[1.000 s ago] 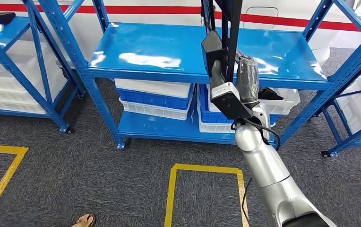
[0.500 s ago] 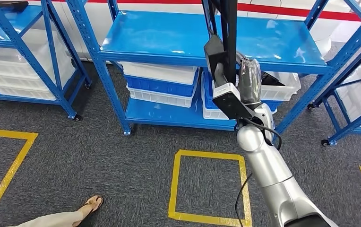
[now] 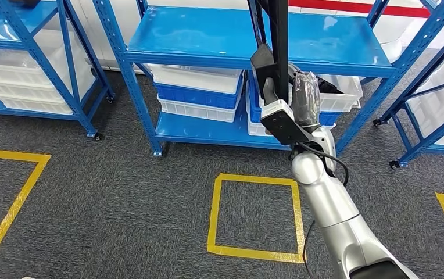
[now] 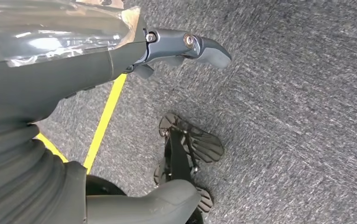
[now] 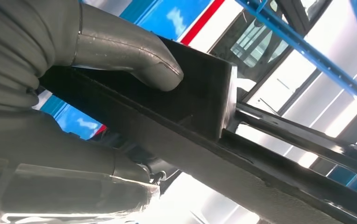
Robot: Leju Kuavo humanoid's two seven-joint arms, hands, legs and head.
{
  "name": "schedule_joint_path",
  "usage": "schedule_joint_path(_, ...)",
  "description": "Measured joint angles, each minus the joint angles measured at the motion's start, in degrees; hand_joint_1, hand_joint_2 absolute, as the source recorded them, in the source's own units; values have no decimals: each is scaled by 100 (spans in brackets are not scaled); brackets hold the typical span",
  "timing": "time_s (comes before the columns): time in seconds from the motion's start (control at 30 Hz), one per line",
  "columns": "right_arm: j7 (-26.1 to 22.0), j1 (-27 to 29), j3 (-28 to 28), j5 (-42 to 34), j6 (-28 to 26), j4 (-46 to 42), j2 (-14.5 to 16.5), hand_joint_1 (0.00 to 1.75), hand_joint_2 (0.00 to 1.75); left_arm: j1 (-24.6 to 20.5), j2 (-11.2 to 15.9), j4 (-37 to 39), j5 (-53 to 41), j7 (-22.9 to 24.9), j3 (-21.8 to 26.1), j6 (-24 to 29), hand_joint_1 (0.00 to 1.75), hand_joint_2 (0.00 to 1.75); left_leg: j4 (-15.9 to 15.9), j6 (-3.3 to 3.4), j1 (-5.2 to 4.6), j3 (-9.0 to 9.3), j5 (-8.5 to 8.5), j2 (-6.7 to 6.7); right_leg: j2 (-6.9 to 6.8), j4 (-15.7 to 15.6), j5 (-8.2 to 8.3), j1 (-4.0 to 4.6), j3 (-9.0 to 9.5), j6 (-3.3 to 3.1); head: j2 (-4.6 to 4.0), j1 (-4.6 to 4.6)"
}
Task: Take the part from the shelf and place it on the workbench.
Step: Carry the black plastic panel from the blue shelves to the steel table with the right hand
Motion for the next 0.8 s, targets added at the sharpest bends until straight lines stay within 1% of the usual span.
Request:
schedule_joint_path(0.03,-1,-2,-2,-1,3,0,-3,175,175,-1,-1,1,-1,2,1,1,0,175,-37,42,-30,0,18,-9,-1,-3,38,13,-13,55,0,2)
schedule_joint_path(0.07,-1,-2,-5,-1,5,1,-8,175,175,-2,-2,1,0,3,0,3,0,175,-55,105,-42,-34,59,-3,1,-11,70,25,-29,112,0,4)
schedule_joint_path(0.1,-1,-2,-11,-1,6,3,-21,175,175,-6,-4,1,0,4,0,4,0,175,-83,179,-56,-66,112,7,7,9,51,20,-67,144,0,-1)
schedule_joint_path(0.13,-1,-1,-17,-1,7,4,-33,175,175,-9,-4,1,0,5,1,5,0,175,-114,266,-62,-114,178,18,15,112,-57,15,-139,145,0,10)
schedule_joint_path(0.17,-1,-1,-23,-1,8,6,-46,175,175,-12,-4,0,0,5,1,7,0,175,-142,337,-60,-175,247,29,22,325,-246,10,-236,122,0,21)
schedule_joint_path(0.2,-1,0,-27,-1,9,7,-55,175,175,-16,-3,-1,-2,5,1,9,0,175,-147,380,-67,-244,311,34,28,644,-494,-3,-347,85,0,31)
schedule_joint_path(0.23,-1,5,-27,-2,10,7,-62,175,175,-17,-1,-1,-4,5,1,11,0,175,-148,404,-72,-323,374,37,32,1036,-730,1,-457,66,0,46)
schedule_joint_path(0.27,3,15,-27,-4,12,7,-76,175,175,-19,-1,-1,-12,4,1,13,0,175,-146,407,-81,-401,435,38,34,1384,-877,3,-521,77,0,47)
schedule_joint_path(0.3,15,29,-27,-11,14,6,-96,175,175,-20,-1,-1,-29,4,-1,13,0,175,-144,410,-93,-479,499,39,36,1608,-920,8,-522,108,0,47)
schedule_joint_path(0.33,35,44,-27,-28,17,4,-121,175,175,-21,-1,-1,-48,3,-3,13,0,175,-142,408,-104,-559,565,39,37,1645,-857,19,-428,151,0,49)
schedule_joint_path(0.37,60,57,-30,-51,20,-6,-150,175,175,-25,-1,-1,-76,3,-8,13,0,175,-142,402,-115,-636,633,37,39,1462,-731,32,-227,184,0,48)
schedule_joint_path(0.4,86,67,-33,-78,22,-28,-181,175,175,-32,-1,-1,-103,4,-14,15,0,175,-140,391,-122,-705,699,35,39,1100,-626,48,61,184,0,48)
schedule_joint_path(0.43,109,75,-39,-103,25,-63,-211,175,175,-42,-2,-1,-131,9,-21,19,0,175,-139,371,-132,-762,763,31,37,637,-607,73,389,145,0,48)
schedule_joint_path(0.47,131,90,-50,-128,29,-115,-244,175,175,-52,-3,-1,-161,19,-28,25,0,175,-150,344,-135,-796,826,29,37,242,-632,106,644,90,0,41)
schedule_joint_path(0.5,154,113,-66,-153,34,-176,-279,175,175,-63,-4,-1,-191,30,-35,35,0,175,-169,315,-135,-810,889,30,40,-38,-678,132,791,35,0,40)
schedule_joint_path(0.53,182,147,-90,-185,45,-243,-319,175,175,-71,-5,-1,-218,43,-43,47,0,175,-200,282,-133,-813,954,29,42,-174,-703,160,838,-9,0,36)
schedule_joint_path(0.57,212,203,-118,-238,67,-318,-368,175,175,-76,-5,-1,-245,54,-51,57,0,175,-250,244,-131,-812,1024,25,42,-206,-651,161,800,-46,0,33)
schedule_joint_path(0.6,237,261,-145,-301,99,-386,-417,175,175,-79,-5,-1,-268,58,-57,64,0,175,-270,209,-126,-831,1038,16,34,-240,-577,125,772,-88,0,37)
schedule_joint_path(0.63,259,324,-172,-383,146,-453,-470,175,175,-79,-6,-1,-282,59,-61,67,0,175,-220,172,-122,-875,933,9,24,-265,-492,95,739,-152,0,30)
schedule_joint_path(0.67,269,389,-196,-475,198,-513,-522,175,175,-76,-7,-1,-291,55,-62,67,0,175,-63,132,-115,-940,721,6,14,-294,-399,57,690,-214,0,16)
schedule_joint_path(0.7,263,445,-221,-568,250,-559,-576,175,175,-74,-9,0,-292,46,-62,66,0,175,233,98,-96,-1028,415,8,6,-305,-314,38,628,-258,0,4)
schedule_joint_path(0.73,250,495,-249,-672,305,-596,-637,175,175,-73,-10,1,-292,32,-62,64,0,175,611,61,-81,-1113,108,13,5,-303,-238,44,544,-291,0,-7)
schedule_joint_path(0.77,225,541,-274,-775,355,-619,-701,175,175,-73,-11,1,-291,14,-62,63,0,175,996,26,-65,-1174,-93,14,3,-295,-170,50,458,-295,0,-15)
schedule_joint_path(0.8,196,581,-295,-869,401,-631,-764,175,175,-75,-11,1,-291,-6,-62,63,0,175,1281,-3,-51,-1183,-170,16,3,-284,-106,54,373,-290,0,-12)
